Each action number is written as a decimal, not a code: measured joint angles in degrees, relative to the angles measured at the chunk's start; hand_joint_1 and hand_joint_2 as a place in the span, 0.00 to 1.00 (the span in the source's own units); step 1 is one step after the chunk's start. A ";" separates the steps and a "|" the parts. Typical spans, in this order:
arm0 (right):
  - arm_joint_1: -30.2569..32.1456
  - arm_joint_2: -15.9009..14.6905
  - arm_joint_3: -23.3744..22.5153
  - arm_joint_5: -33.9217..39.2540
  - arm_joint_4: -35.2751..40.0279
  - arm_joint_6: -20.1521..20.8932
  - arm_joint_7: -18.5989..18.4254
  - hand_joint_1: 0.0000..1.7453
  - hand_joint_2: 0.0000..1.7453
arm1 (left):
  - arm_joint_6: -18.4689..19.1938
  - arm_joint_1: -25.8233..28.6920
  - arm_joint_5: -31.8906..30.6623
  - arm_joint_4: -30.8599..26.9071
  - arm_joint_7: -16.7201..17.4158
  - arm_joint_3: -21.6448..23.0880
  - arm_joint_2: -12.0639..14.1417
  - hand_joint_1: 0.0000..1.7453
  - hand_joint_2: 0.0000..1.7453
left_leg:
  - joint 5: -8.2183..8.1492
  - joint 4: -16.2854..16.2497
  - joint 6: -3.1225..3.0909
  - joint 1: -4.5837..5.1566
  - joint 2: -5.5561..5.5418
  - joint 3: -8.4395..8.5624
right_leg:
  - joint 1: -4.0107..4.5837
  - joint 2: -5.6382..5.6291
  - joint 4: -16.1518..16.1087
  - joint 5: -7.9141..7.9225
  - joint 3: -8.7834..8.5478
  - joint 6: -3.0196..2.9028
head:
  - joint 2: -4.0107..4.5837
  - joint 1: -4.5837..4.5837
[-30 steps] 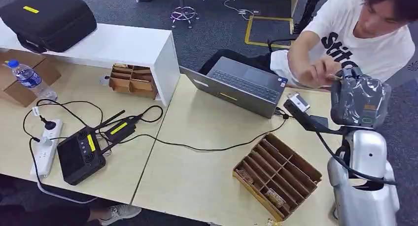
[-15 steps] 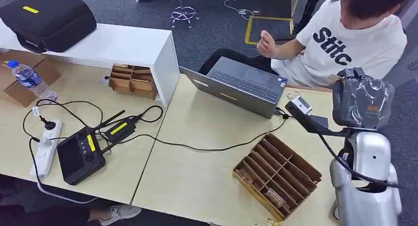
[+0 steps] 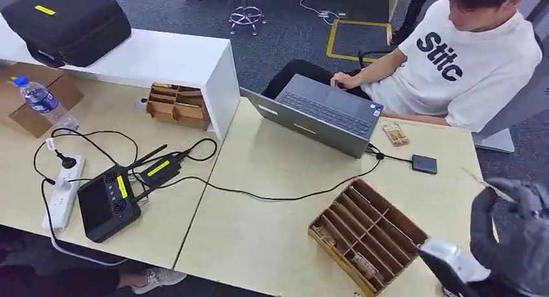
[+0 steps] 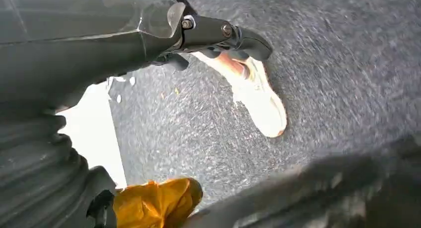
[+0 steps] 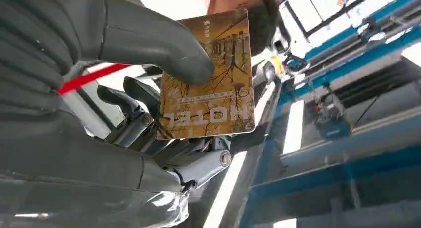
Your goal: Pass the card to the sensor for recognition and then transmit it.
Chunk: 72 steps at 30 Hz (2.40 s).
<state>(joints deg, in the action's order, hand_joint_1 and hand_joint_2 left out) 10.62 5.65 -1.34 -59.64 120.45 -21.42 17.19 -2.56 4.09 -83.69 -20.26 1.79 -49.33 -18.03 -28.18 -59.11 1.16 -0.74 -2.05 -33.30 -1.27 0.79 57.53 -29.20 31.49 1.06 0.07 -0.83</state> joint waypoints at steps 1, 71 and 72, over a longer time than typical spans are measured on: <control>3.53 1.45 -1.58 1.98 3.12 -0.24 2.04 1.00 1.00 | -0.54 0.00 0.69 0.26 0.04 -0.15 -0.02 0.00 1.00 | -0.17 0.01 0.08 0.00 0.24 0.07 | 0.00 -0.21 0.00 -0.06 0.00 -0.04 | 0.00 0.07; -0.12 13.68 -27.79 -14.46 -27.16 21.23 -5.02 1.00 1.00 | 3.61 0.08 -3.41 -1.68 0.50 -0.57 -0.11 0.00 1.00 | -0.33 0.02 0.11 0.03 0.96 0.69 | -0.02 -0.92 0.00 -0.07 -0.38 -0.03 | 0.00 0.04; -0.12 13.68 -27.79 -14.50 -27.16 21.23 -5.02 1.00 1.00 | 3.61 0.09 -3.41 -1.68 0.50 -0.63 -0.11 0.00 1.00 | -0.33 0.02 0.11 0.03 0.96 0.69 | -0.02 -0.92 0.00 -0.07 -0.38 -0.03 | 0.00 0.04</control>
<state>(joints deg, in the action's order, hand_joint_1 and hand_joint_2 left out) 10.49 19.32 -29.14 -74.14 93.29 -0.20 12.17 1.05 4.18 -87.10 -21.94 2.29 -49.97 -18.14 -28.52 -59.09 1.27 -0.71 -1.09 -32.61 -1.29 -0.13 57.52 -29.27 31.12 1.02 0.07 -0.79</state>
